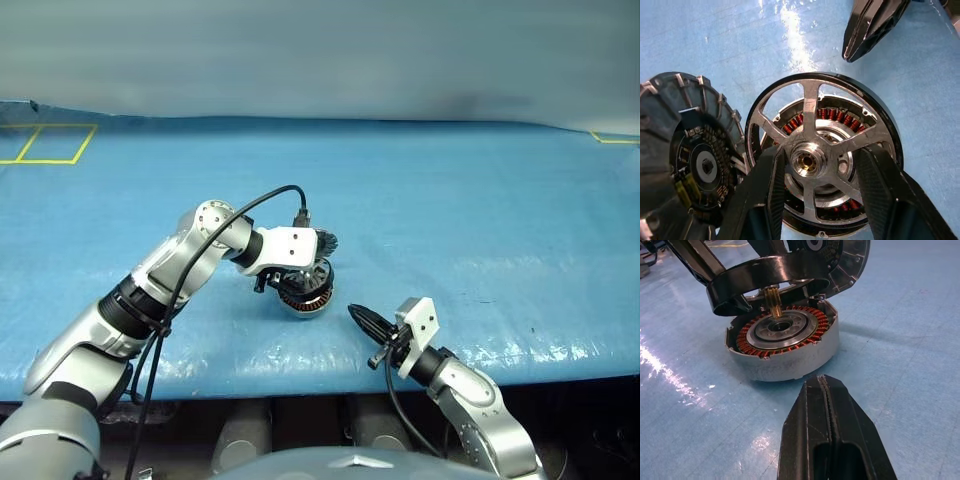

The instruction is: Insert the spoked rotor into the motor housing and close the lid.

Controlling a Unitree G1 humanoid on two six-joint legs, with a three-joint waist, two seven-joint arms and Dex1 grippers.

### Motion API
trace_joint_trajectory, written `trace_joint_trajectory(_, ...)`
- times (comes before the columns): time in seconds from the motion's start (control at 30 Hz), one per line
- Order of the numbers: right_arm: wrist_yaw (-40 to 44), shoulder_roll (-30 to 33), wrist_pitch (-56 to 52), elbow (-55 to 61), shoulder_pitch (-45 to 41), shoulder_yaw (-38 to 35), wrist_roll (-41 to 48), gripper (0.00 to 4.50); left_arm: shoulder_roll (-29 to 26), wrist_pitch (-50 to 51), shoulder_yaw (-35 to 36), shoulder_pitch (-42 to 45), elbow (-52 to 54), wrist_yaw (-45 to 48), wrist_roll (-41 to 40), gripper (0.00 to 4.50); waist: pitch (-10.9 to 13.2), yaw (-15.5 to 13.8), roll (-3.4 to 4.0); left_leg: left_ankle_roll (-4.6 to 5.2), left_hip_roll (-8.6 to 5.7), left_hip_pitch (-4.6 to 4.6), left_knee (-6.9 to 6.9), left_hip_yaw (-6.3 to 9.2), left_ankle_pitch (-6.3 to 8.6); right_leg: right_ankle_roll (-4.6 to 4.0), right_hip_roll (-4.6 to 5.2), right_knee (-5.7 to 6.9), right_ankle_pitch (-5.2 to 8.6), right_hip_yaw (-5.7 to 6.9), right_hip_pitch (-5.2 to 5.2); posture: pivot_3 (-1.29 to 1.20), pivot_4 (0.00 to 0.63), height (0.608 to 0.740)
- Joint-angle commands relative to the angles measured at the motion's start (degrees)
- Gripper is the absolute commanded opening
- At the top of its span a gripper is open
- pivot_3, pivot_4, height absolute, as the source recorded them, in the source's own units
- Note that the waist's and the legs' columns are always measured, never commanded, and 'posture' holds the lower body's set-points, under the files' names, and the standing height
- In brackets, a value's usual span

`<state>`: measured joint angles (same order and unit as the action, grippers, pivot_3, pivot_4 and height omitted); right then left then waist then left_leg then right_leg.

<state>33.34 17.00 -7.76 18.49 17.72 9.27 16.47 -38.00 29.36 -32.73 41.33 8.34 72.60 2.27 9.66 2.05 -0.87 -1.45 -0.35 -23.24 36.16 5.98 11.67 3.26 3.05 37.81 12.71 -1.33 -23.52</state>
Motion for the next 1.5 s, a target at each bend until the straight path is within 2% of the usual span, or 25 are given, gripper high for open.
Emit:
trace_joint_trajectory(0.03, -0.13, -0.23, 0.96, 1.25, 0.22, -0.02, 0.24, 0.0, -0.66, -1.9, -0.83, 1.3, -0.21, 0.88, 2.01, 1.8, 0.0, -0.01, 0.0, 0.0, 0.0, 0.0, 0.0, 0.0, 0.0, 0.0, 0.0, 0.0, 0.0, 0.0, 0.0, 0.0, 0.15, 0.74)
trace_joint_trajectory(0.7, -0.61, 0.12, -0.08, 1.08, -0.19, 0.69, -0.23, 0.0, -0.98, -3.7, -2.2, 0.37, -0.74, 1.98, 7.26, 1.8, 0.0, 0.02, 0.0, 0.0, 0.0, 0.01, 0.0, 0.0, 0.0, 0.0, 0.0, 0.0, 0.0, 0.0, 0.01, 0.0, 0.15, 0.74)
trace_joint_trajectory(1.23, -1.72, 0.02, -0.33, 1.65, 0.75, 0.67, -0.22, 0.0, 0.97, -10.84, -6.91, 3.1, -2.5, 7.17, 12.34, 1.8, -0.01, -0.02, 0.0, 0.01, 0.0, 0.04, 0.01, -0.01, 0.0, 0.0, 0.0, 0.0, 0.0, -0.01, 0.06, 0.0, 0.15, 0.74)
trace_joint_trajectory(1.5, -1.89, 0.5, -0.78, 2.16, 0.65, 0.47, 0.17, 0.0, 1.85, -8.75, -3.83, 1.51, 1.61, 8.87, 9.29, 4.49, -0.01, 0.02, 0.01, 0.01, 0.0, 0.04, 0.0, 0.0, 0.0, 0.0, 0.0, 0.0, 0.0, -0.02, 0.07, 0.0, 0.15, 0.74)
